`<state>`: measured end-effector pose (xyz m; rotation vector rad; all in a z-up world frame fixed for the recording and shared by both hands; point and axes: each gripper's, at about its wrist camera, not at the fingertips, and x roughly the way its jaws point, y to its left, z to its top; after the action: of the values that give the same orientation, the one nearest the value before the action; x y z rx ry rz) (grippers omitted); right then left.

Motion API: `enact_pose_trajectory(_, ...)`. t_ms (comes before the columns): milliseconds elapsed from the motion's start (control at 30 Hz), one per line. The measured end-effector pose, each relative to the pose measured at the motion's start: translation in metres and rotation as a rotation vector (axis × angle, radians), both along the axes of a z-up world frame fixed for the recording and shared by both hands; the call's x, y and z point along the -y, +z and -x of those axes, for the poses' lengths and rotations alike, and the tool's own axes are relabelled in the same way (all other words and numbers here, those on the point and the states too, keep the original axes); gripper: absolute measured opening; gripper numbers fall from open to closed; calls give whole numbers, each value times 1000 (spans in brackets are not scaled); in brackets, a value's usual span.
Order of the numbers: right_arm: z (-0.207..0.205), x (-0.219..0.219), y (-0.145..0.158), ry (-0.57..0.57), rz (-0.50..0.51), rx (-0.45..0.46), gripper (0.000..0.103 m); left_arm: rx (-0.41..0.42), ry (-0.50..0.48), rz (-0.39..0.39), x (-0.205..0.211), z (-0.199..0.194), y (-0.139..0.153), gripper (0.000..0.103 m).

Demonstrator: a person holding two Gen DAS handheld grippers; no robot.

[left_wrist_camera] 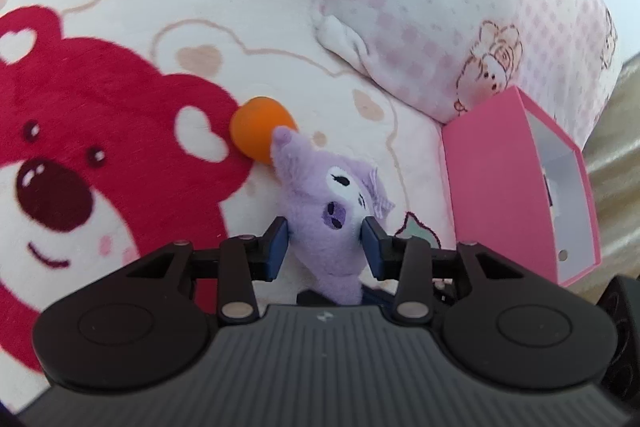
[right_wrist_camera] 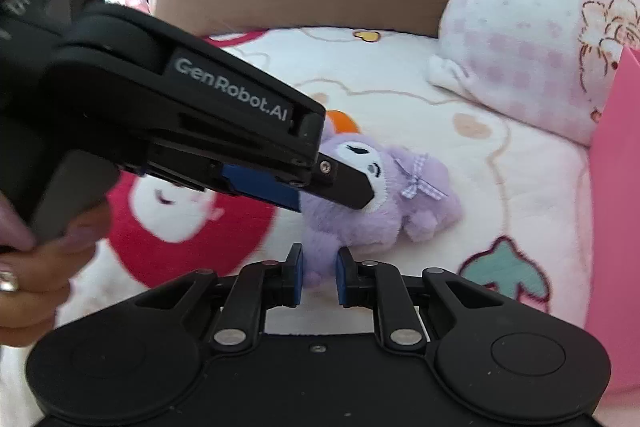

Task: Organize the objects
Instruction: 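Close the left tool on the purple plush toy's head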

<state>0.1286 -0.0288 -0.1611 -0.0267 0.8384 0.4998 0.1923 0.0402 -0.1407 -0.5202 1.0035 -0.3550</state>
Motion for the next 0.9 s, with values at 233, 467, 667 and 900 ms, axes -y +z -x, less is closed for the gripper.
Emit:
enact_pose_trajectory(233,0,-11,-4,64,-33,-107,19,-99,36,-23,-16,11,-2,37)
enact_pose_trajectory(467,-1,-6,0,190,9,-110,40,-91,53,-96,-23,10,-8,34)
enact_pose_trajectory(667,-4,8,7,134,88,38,70,-90,53,-98,-25,10,-10,34)
enact_pose_trajectory(900,-27,19,-14,97,19,21,88,-109,71,-100,-21,11,-12,33)
